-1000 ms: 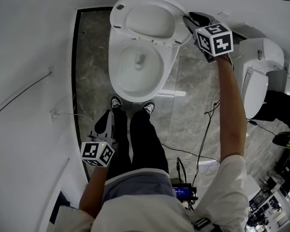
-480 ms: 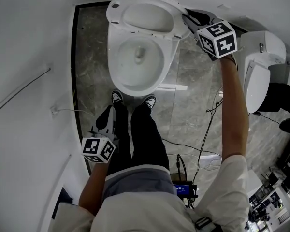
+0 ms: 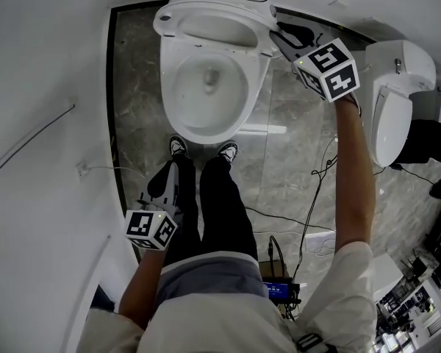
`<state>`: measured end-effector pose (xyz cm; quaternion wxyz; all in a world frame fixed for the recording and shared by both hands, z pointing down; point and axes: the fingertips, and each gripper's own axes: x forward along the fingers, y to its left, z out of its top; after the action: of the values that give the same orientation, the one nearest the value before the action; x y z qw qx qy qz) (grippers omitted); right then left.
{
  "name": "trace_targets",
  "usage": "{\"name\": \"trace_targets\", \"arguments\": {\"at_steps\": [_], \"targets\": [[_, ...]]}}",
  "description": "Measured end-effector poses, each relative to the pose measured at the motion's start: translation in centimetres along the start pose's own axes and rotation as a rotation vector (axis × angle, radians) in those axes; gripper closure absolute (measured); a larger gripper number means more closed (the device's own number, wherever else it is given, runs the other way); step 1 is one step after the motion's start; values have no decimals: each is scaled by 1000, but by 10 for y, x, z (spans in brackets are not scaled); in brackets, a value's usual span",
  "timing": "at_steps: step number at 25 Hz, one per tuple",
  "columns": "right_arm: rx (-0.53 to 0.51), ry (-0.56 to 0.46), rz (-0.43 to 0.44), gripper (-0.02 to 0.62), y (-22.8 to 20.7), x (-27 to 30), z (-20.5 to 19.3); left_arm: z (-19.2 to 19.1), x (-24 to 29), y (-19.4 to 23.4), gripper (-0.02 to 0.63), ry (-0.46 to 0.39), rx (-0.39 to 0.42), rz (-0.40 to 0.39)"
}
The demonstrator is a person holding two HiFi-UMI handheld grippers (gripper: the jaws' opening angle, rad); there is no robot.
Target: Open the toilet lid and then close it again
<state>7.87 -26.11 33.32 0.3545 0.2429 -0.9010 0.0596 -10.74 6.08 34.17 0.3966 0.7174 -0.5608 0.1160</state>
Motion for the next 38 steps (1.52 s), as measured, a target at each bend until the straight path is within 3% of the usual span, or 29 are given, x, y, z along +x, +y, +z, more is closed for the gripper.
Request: {"name": "trace_targets", "arguments": {"at_steps": [18, 38], "targets": [[-54, 11, 121, 502, 51, -18, -17, -7, 1, -8, 600, 38, 17, -25], [-146, 36, 186, 491, 118, -28, -43, -33, -10, -6, 600, 55, 10, -39]]}}
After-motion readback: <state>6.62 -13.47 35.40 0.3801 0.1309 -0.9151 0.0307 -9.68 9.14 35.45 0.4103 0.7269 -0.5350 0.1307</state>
